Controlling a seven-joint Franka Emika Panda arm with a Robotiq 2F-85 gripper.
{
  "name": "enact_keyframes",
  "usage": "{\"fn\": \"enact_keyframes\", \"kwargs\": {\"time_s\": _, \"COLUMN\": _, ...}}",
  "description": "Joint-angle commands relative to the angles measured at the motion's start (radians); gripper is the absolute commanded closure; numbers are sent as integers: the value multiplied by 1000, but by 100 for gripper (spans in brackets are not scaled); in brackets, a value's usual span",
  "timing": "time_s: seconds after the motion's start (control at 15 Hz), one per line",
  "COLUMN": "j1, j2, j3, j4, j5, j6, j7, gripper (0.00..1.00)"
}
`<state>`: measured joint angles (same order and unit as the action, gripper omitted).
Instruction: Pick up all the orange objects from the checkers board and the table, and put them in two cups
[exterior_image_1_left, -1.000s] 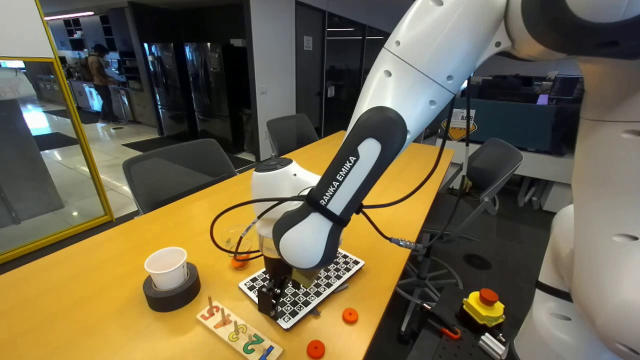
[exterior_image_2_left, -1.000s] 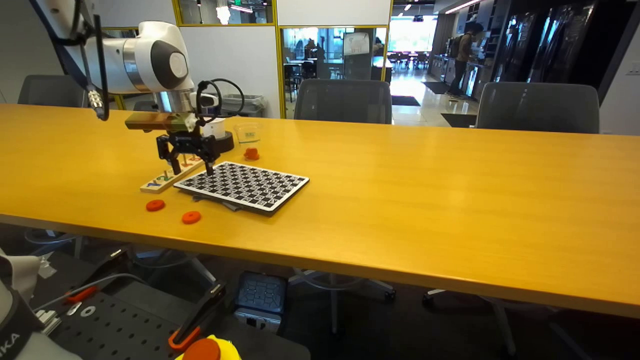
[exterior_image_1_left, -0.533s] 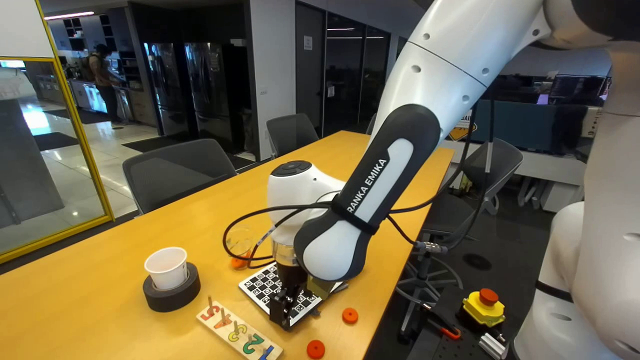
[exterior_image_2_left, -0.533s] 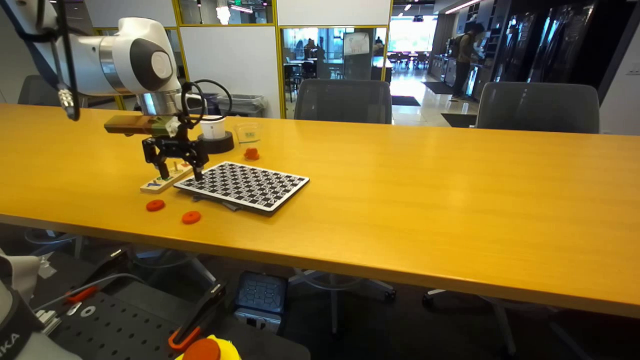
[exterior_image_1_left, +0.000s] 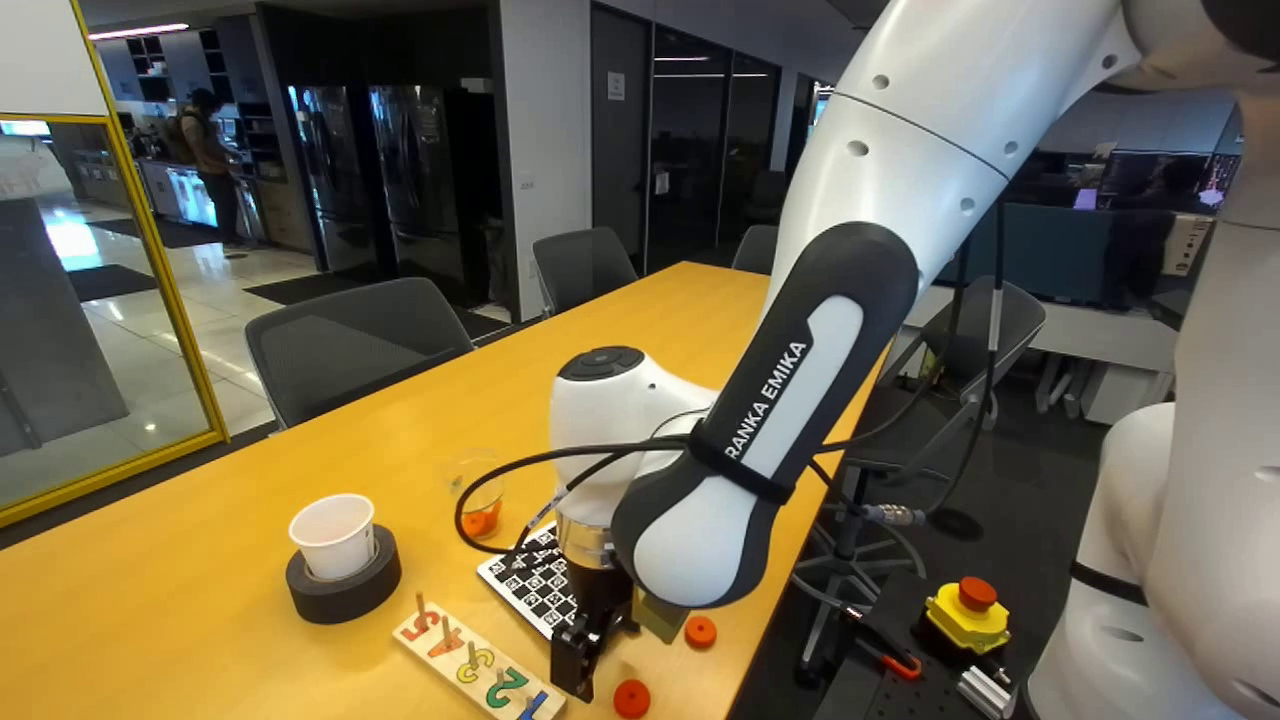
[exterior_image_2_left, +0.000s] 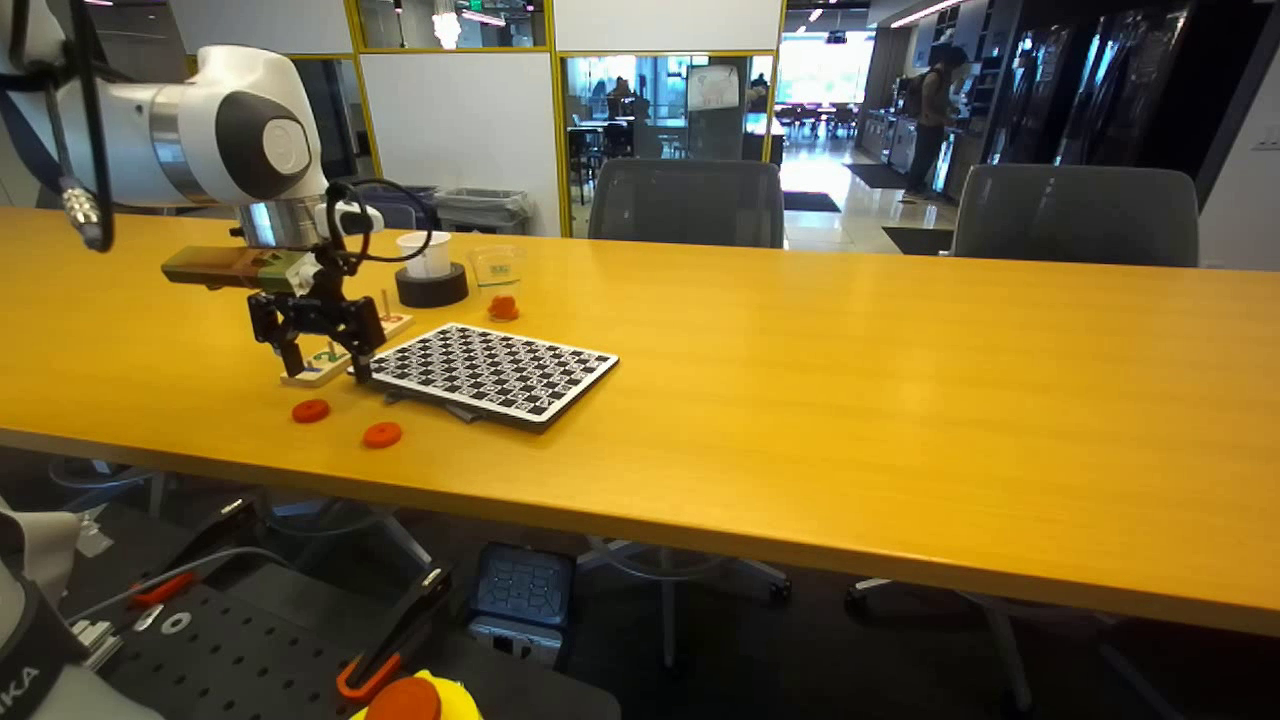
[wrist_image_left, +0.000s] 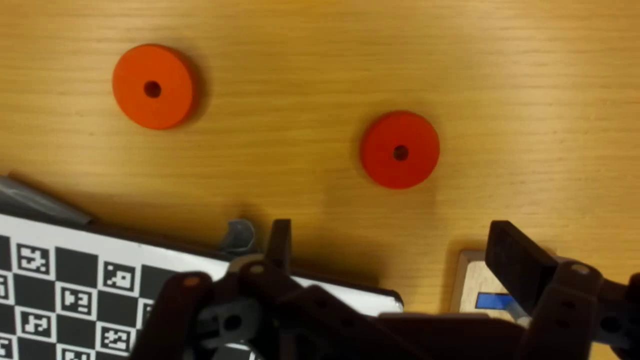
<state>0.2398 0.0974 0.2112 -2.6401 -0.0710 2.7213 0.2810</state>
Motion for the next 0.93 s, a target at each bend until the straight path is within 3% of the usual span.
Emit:
{"fn": "enact_keyframes", "kwargs": {"time_s": 0.0, "j1": 18, "j2": -44, "j3": 12, "j4": -68, "j5": 33, "j6": 70, "j7": 41, "gripper": 0}}
{"fn": "enact_keyframes", "kwargs": {"time_s": 0.87, "j1": 43, "j2": -44, "j3": 19, "j4": -136, "j5": 45, "j6": 168, "j7": 101, "gripper": 0}}
